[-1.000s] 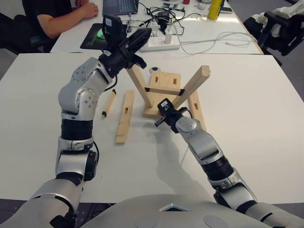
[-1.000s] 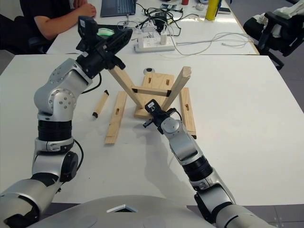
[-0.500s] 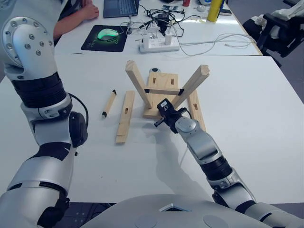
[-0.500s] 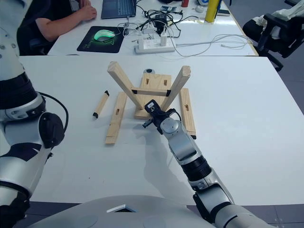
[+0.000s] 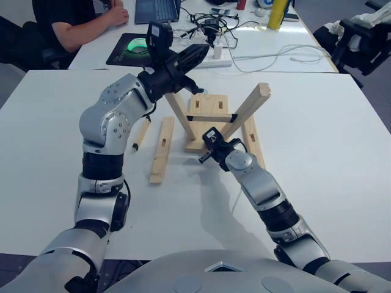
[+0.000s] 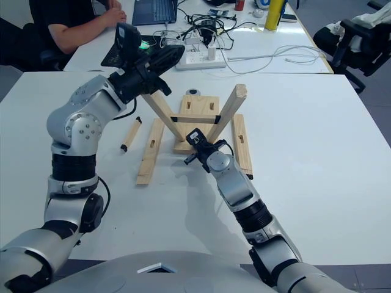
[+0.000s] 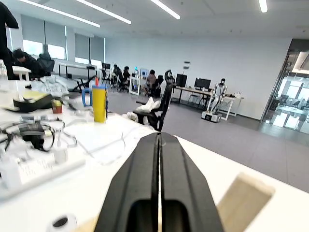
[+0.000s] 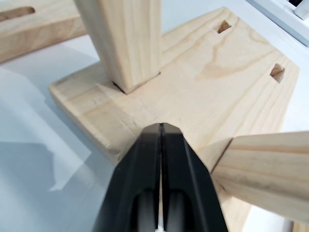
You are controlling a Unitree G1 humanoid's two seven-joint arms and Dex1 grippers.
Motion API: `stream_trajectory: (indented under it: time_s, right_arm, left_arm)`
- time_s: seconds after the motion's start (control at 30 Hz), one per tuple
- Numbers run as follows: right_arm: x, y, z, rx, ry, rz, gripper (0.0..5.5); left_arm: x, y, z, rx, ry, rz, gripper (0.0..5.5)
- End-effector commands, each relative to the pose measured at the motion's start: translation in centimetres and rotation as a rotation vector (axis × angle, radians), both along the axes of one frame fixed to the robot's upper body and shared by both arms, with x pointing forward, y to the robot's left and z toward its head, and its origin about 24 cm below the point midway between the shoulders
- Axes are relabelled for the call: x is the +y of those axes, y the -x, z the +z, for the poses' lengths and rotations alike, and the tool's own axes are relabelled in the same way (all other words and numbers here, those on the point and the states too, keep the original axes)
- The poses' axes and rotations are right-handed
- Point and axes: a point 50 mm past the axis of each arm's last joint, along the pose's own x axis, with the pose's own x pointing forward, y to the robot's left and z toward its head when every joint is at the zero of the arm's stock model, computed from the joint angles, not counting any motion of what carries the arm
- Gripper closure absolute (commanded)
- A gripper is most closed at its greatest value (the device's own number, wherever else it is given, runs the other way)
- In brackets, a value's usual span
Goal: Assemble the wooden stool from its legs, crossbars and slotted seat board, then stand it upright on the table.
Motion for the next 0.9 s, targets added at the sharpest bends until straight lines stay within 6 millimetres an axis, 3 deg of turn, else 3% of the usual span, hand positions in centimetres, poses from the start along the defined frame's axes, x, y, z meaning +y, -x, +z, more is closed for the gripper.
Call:
stream_trajectory:
  time_s: [0.03, 0.13, 0.2, 0.23, 0.37, 0.43, 0.5, 0.77, 0.9]
  right_arm:
    - [-0.9, 3.6, -5.7, 0.330, 0.059, -0.011, 5.50]
    - [-0.9, 3.7, -5.8, 0.331, 0.057, -0.016, 5.50]
    - [-0.9, 3.7, -5.8, 0.331, 0.058, -0.017, 5.50]
    - [-0.9, 3.6, -5.8, 0.330, 0.058, -0.017, 5.50]
    - [-0.7, 3.6, -5.7, 0.328, 0.056, -0.010, 5.50]
    - [-0.6, 3.5, -5.7, 0.327, 0.056, 0.000, 5.50]
    - [-0.7, 3.4, -5.5, 0.323, 0.057, 0.004, 5.50]
    - [-0.9, 2.3, -4.8, 0.238, 0.032, -0.020, 5.50]
    - [-0.7, 1.5, -4.0, 0.162, 0.005, -0.026, 5.50]
  left_arm:
    - [1.9, 0.5, 7.2, -0.237, 0.040, 0.081, 5.48]
    - [2.7, 1.1, 9.6, -0.318, 0.050, 0.118, 5.48]
    - [2.7, 0.9, 8.5, -0.283, 0.019, 0.128, 5.48]
    - [2.3, 0.6, 7.0, -0.217, 0.006, 0.107, 5.48]
    - [-0.5, 0.5, -4.9, 0.196, -0.146, -0.035, 5.48]
    - [-0.7, 1.0, -7.3, 0.276, -0.183, -0.044, 5.48]
    - [-0.3, 0.8, -6.1, 0.227, -0.150, -0.008, 5.48]
    - [2.1, 0.8, 3.0, -0.176, 0.009, 0.184, 5.48]
    - [4.7, 1.1, 4.4, -0.270, 0.050, 0.343, 5.48]
